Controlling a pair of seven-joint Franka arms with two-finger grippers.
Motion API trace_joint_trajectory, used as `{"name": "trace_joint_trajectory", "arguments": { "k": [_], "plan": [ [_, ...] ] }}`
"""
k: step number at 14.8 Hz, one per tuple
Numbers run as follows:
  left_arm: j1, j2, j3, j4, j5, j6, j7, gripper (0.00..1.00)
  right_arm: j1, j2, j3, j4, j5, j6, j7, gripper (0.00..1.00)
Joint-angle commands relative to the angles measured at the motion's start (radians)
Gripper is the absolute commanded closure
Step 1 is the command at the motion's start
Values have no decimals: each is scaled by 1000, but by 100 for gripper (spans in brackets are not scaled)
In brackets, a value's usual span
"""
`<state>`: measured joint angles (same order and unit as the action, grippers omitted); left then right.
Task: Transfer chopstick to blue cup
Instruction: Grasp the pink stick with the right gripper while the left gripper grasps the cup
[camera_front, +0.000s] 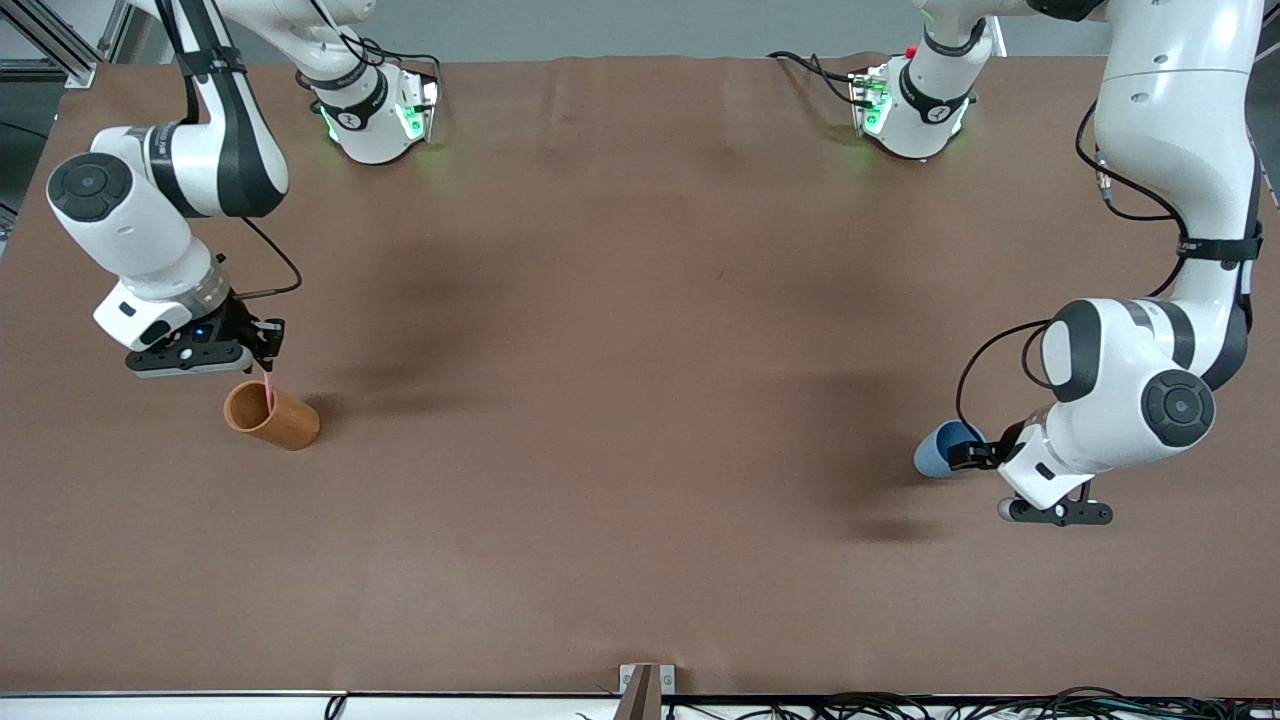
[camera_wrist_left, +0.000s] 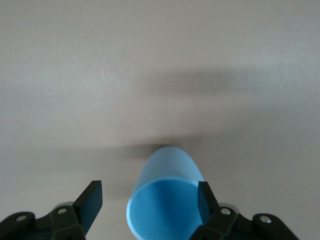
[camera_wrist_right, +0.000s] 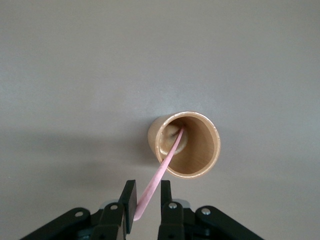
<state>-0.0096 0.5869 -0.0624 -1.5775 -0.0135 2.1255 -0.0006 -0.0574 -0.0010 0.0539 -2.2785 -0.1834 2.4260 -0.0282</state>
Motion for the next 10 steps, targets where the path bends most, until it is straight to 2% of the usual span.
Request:
{"name": "trace_joint_trajectory", "arguments": {
  "k": [1,5,6,7,9,10],
  "plan": [
    [5,-10,-1,-35,12,-18,5,15,-15,-33,6,-47,-18,18,-1,73],
    [7,34,0,-38,17,11,7,17,-18,-31,6,-49,-18,13,1,73],
    [7,45,1,-38,17,36,5,26,-18,-31,6,-49,-18,13,1,73],
    [5,54,1,-36,17,57,-12,46,-18,-31,4,-50,-18,10,1,73],
    [0,54,1,-36,18,63,-24,91,-18,-30,4,-55,-16,4,4,73],
    [-6,54,1,-35,20,63,-24,99,-19,-30,4,-55,-16,4,4,73]
  ]
}}
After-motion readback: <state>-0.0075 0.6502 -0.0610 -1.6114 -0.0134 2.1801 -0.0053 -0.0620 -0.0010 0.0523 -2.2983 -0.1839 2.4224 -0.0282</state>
